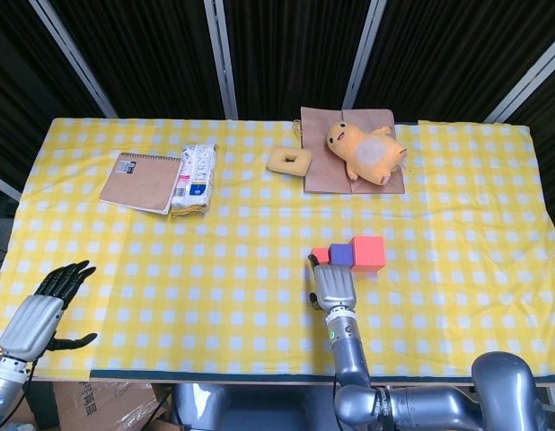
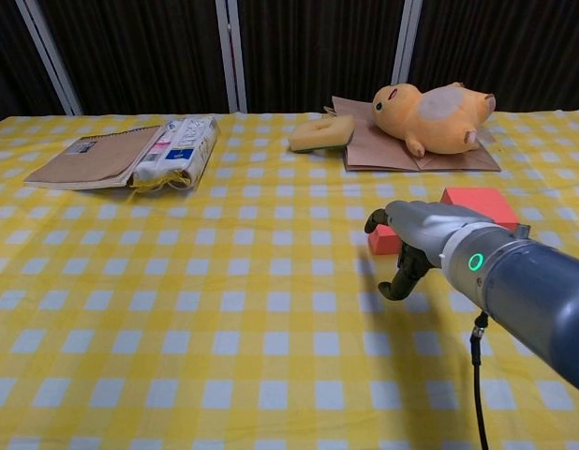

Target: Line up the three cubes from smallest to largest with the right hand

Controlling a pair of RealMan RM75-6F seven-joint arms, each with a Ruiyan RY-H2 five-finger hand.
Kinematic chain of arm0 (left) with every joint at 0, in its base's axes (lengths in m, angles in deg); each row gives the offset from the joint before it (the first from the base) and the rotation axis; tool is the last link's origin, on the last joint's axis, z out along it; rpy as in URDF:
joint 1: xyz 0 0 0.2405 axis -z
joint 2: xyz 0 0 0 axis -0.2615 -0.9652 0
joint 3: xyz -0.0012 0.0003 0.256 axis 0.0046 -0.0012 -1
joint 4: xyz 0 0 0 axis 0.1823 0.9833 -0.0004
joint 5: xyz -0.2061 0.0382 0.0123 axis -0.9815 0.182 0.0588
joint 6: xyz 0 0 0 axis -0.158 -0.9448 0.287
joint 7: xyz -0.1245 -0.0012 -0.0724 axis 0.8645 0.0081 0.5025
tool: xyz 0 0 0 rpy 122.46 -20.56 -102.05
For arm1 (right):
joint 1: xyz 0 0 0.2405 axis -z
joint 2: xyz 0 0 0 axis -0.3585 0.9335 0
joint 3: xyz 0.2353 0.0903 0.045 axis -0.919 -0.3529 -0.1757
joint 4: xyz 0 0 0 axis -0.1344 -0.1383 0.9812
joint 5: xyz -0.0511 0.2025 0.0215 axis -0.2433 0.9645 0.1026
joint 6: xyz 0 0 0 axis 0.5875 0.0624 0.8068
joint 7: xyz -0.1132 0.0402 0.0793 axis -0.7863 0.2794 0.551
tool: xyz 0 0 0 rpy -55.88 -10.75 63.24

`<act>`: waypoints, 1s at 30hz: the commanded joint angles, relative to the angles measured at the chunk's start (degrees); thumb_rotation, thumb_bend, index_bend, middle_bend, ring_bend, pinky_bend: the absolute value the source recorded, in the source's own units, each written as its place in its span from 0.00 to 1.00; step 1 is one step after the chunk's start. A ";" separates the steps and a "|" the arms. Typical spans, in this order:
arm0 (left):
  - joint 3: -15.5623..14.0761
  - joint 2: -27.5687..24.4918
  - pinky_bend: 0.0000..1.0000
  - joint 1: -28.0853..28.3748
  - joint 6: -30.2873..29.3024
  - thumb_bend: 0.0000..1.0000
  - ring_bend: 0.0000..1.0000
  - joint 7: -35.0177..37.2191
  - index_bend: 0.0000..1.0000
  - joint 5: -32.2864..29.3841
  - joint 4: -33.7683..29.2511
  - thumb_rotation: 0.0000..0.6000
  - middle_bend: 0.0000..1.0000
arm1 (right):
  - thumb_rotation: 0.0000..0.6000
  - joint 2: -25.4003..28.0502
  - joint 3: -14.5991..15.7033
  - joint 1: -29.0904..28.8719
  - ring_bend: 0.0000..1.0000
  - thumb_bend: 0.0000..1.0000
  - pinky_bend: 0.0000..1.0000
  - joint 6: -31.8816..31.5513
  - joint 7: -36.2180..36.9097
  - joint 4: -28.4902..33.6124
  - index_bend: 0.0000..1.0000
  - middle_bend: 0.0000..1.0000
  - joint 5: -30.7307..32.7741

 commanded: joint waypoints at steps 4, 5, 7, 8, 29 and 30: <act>0.02 0.15 0.00 -0.17 -0.36 0.00 0.00 -0.34 0.00 0.15 0.06 1.00 0.00 | 1.00 -0.39 0.97 0.60 1.00 0.44 1.00 -0.59 0.49 1.14 0.16 0.98 -1.08; 0.00 0.17 0.00 -0.20 -0.42 0.00 0.00 -0.40 0.00 0.20 0.07 1.00 0.00 | 1.00 -0.54 0.96 0.66 1.00 0.44 1.00 -0.64 0.56 1.07 0.16 0.98 -1.10; -0.01 0.21 0.00 -0.24 -0.49 0.00 0.00 -0.49 0.00 0.26 0.07 1.00 0.00 | 1.00 -0.75 0.93 0.73 1.00 0.44 1.00 -0.71 0.61 0.83 0.16 0.98 -1.10; -0.02 0.22 0.00 -0.26 -0.52 0.00 0.00 -0.51 0.00 0.26 0.07 1.00 0.00 | 1.00 -0.88 0.90 0.77 1.00 0.44 1.00 -0.75 0.65 0.63 0.16 0.98 -1.13; -0.06 0.00 0.00 0.00 0.26 0.00 0.00 -0.30 0.00 -0.08 -0.08 1.00 0.00 | 1.00 -2.91 0.04 1.12 1.00 0.44 1.00 0.48 0.59 -4.70 0.14 0.98 -0.42; -0.06 -0.01 0.00 0.00 0.28 0.00 0.00 -0.29 0.00 -0.09 -0.10 1.00 0.00 | 1.00 -2.85 -0.07 1.22 1.00 0.44 1.00 0.41 0.55 -4.73 0.14 0.98 -0.28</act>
